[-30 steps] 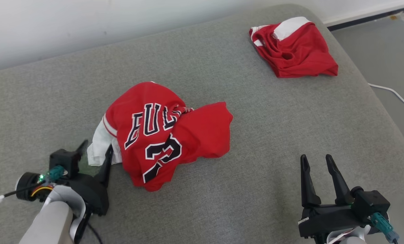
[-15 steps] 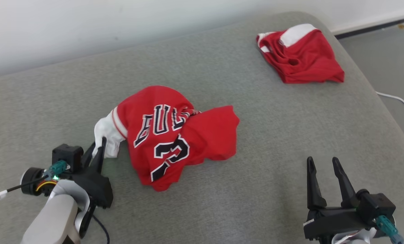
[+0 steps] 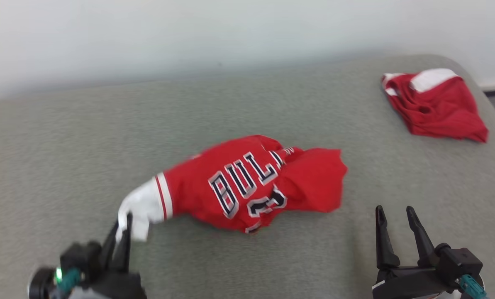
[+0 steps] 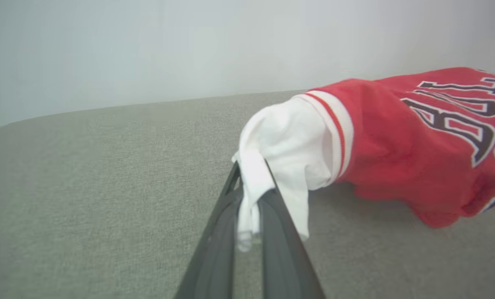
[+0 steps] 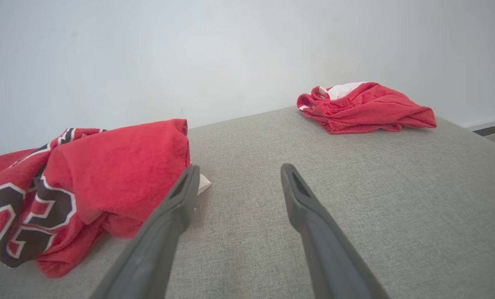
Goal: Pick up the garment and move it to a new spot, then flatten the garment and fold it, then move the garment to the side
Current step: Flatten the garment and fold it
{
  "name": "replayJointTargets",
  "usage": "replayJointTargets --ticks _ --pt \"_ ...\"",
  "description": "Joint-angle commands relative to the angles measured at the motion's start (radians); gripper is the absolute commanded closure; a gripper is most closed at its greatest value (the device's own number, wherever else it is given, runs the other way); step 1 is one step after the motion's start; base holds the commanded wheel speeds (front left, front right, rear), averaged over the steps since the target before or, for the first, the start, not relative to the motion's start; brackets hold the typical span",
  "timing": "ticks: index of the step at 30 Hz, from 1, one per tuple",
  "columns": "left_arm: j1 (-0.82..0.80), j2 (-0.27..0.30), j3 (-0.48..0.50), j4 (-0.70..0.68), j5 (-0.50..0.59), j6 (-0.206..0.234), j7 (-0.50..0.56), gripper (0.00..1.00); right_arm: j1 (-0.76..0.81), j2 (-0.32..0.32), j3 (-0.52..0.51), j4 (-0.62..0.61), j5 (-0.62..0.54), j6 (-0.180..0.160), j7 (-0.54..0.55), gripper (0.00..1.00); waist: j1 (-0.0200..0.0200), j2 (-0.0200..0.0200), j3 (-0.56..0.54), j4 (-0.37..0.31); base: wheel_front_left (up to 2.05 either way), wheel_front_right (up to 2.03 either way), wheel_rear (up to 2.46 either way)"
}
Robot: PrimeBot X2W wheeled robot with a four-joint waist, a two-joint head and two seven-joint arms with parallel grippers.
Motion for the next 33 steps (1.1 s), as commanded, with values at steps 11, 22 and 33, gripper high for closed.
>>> replayJointTargets --ticks 11,22,33 --pt "0.321 -0.025 -0.009 -0.154 -0.062 0.084 0.027 1.0 0.021 0.002 0.008 0.012 0.002 -0.002 0.0 0.0 0.0001 -0.0001 -0.058 0.147 0.0 0.0 0.0" --pt "0.366 -0.054 0.008 -0.134 -0.077 0.084 0.004 0.0 0.036 0.002 0.0 0.011 -0.007 -0.002 0.0 0.0 0.0001 -0.0001 -0.07 0.146 0.0 0.0 0.0" --pt "0.187 0.019 0.099 -0.232 -0.004 0.038 0.006 0.0 -0.002 0.002 0.02 0.016 0.018 -0.002 0.0 0.0 0.0001 -0.0001 -0.046 0.062 0.0 0.0 0.0"
